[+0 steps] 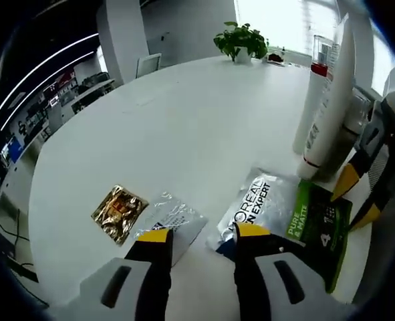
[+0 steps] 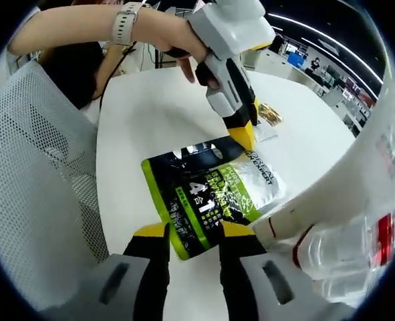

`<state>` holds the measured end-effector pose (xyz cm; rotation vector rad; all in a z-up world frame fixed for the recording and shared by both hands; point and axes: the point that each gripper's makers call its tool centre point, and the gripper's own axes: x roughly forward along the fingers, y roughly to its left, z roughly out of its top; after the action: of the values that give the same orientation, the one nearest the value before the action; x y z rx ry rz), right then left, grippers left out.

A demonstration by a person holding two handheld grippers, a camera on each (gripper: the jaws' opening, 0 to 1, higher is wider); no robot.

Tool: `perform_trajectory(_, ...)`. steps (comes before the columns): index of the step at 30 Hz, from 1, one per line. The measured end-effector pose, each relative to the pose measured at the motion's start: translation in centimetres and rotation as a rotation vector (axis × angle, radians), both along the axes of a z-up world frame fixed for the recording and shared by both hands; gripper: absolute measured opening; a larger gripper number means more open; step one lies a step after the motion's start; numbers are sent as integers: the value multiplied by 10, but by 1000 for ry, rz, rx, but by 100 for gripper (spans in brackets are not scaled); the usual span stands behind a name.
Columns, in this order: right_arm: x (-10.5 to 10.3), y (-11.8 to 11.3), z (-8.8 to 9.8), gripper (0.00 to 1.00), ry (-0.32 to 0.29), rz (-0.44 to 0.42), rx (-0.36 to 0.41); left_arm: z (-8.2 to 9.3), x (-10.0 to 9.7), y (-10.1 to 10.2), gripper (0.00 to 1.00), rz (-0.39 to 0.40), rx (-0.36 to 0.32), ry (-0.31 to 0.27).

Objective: Arrange the skincare products in the storage area until every visible bottle or jar stands upright without overlapping.

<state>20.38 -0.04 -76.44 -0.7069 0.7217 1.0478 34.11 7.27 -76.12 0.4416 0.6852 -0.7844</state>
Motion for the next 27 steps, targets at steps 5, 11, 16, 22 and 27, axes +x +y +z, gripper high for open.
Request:
perform_trajectory(5, 2, 3, 0, 26, -6, 0, -6, 0, 5, -2, 29, -2, -1, -11)
perform_trajectory(11, 5, 3, 0, 26, -10, -11, -10, 1, 5, -4, 28, -13, 6, -13)
perform_trajectory(16, 3, 3, 2, 27, -20, -5, -22, 2, 7, -4, 28, -25, 17, -21)
perform_trajectory(22, -3, 4, 10, 28, -15, -2, 1, 3, 5, -6, 27, -39, 42, -33)
perform_trajectory(27, -8, 3, 15, 29, -1, -10, 27, 7, 2, -3, 30, -46, 56, -34)
